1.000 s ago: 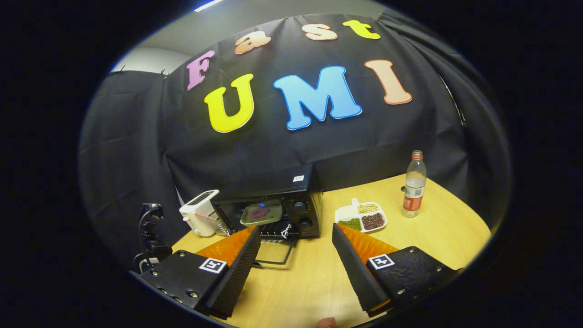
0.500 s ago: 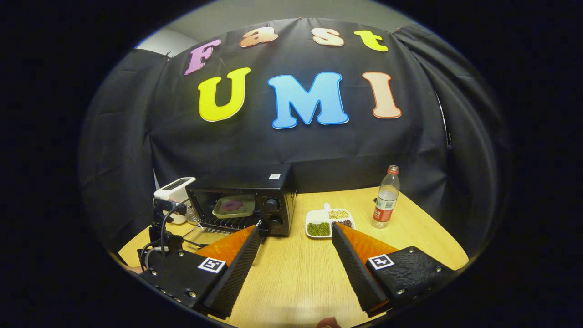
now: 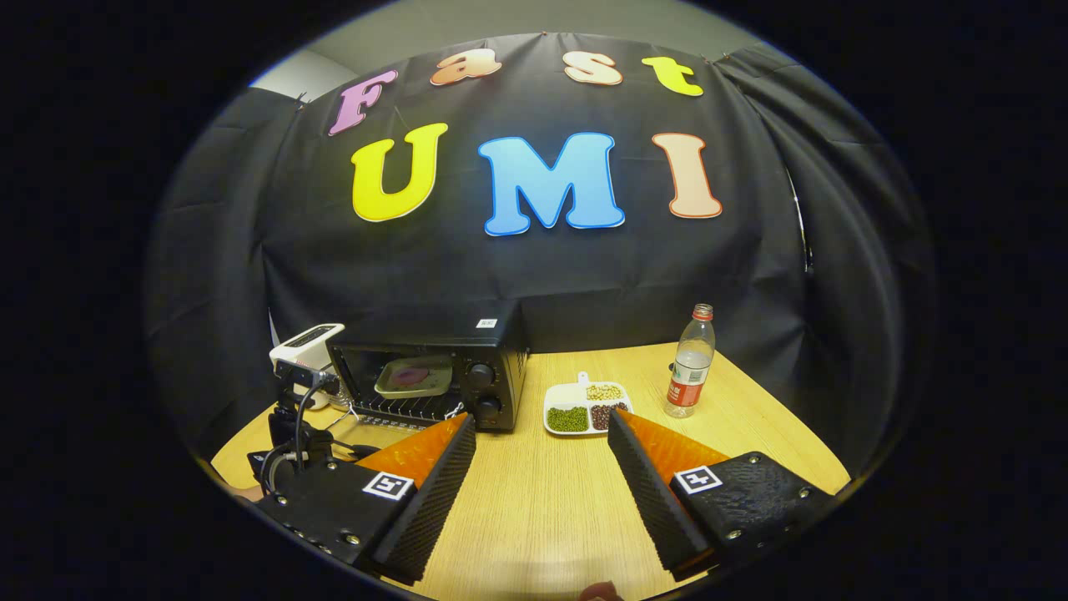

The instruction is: Open the electric oven with the left hand, put the food in, and close the electric oven.

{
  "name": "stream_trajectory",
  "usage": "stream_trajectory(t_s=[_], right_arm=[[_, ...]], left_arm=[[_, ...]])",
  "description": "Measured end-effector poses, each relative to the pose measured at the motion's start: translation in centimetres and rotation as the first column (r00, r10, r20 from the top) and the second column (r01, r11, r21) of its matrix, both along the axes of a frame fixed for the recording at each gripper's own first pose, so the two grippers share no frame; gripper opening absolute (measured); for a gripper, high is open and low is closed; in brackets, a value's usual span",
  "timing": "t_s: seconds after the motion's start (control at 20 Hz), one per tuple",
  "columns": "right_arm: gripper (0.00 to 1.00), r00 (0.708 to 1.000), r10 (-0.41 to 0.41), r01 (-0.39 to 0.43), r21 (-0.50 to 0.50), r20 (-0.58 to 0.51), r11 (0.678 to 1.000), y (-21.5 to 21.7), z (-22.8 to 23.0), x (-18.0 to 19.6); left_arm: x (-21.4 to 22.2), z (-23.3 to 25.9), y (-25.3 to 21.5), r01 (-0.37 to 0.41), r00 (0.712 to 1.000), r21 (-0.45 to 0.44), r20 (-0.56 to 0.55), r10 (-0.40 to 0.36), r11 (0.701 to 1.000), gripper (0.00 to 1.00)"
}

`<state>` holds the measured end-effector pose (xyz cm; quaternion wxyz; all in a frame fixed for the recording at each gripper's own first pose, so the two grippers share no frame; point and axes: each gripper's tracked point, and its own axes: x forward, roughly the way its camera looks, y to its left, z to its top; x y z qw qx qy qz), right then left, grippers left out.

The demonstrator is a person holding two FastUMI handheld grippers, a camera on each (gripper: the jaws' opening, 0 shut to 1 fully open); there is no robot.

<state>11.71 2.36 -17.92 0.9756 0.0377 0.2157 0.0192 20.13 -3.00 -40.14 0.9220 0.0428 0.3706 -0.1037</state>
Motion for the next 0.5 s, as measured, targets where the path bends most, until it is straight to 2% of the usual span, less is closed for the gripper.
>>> stream_trajectory(t_s=[0.05,0.15,0.2,0.25,0.5], right_arm=[[0.98,1.0,0.005,-0.005,0.006,-0.002,1.0,0.1,0.0,-0.1],[0.98,1.0,0.015,-0.015,0.016,-0.008,1.0,0.7,-0.2,-0.3],[0.98,1.0,0.022,-0.022,0.017,-0.01,1.0,0.9,-0.3,-0.4],[0.98,0.999,0.03,-0.03,0.017,-0.011,0.999,1.2,-0.3,-0.5],[0.98,0.998,0.061,-0.061,0.027,-0.01,0.998,2.6,-0.3,-0.3]], left_arm=[[-0.1,0.7,0.0,0.0,1.0,-0.003,0.016,0.0,1.0,0.95],[0.0,2.4,0.0,0.001,0.998,-0.017,0.062,0.0,1.0,0.98],[0.1,3.3,0.1,0.001,0.996,-0.025,0.085,0.001,1.0,0.94],[0.0,4.0,0.1,0.0,0.995,-0.033,0.104,0.003,0.999,0.97],[1.3,6.2,-0.2,-0.021,0.985,-0.093,0.168,0.037,0.995,0.98]])
